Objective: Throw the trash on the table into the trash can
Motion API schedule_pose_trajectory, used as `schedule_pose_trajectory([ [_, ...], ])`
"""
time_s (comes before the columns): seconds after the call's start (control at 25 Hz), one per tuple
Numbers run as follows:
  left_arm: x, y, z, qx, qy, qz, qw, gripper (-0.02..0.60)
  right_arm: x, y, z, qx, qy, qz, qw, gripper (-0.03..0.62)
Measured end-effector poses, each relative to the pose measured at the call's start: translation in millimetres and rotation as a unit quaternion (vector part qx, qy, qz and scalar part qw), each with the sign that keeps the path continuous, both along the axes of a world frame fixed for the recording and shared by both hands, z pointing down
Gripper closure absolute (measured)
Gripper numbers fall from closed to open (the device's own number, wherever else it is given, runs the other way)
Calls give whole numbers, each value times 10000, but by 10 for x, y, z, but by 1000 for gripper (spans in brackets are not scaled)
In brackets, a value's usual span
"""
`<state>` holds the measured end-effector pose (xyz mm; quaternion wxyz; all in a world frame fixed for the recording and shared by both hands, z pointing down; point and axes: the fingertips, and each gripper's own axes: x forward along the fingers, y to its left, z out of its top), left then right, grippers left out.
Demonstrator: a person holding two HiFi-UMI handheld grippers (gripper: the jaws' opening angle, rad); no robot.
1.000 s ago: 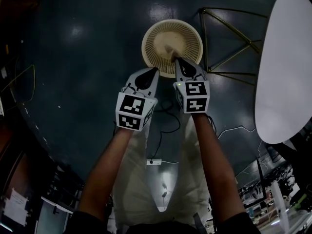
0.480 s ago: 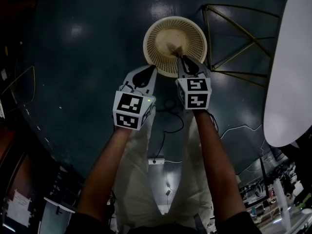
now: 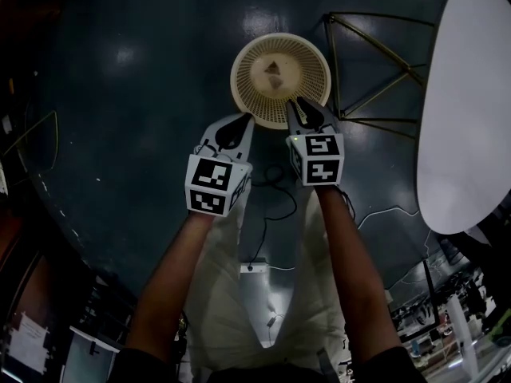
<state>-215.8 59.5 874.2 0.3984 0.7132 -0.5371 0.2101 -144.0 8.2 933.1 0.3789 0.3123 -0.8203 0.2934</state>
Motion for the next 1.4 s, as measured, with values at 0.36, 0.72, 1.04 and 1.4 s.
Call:
schedule_pose_trajectory([
  [0.36,85,-7,-450,275,-307,330,9986,568,9,-36,-563,232,-171,-70,9996,557],
  [0.72,210,32,-918,357,-330,251,9985,568,115,3,-1190,370,-283,-178,9988,569],
  [1.04,404,0,-1584,463,-286,230,9983,568,294,66,-2016,438,-365,-209,9982,572],
  [1.4,333,-284,-2351,564,-66,-279,9980,568,283,-161,-2852,556,-509,-357,9965,572],
])
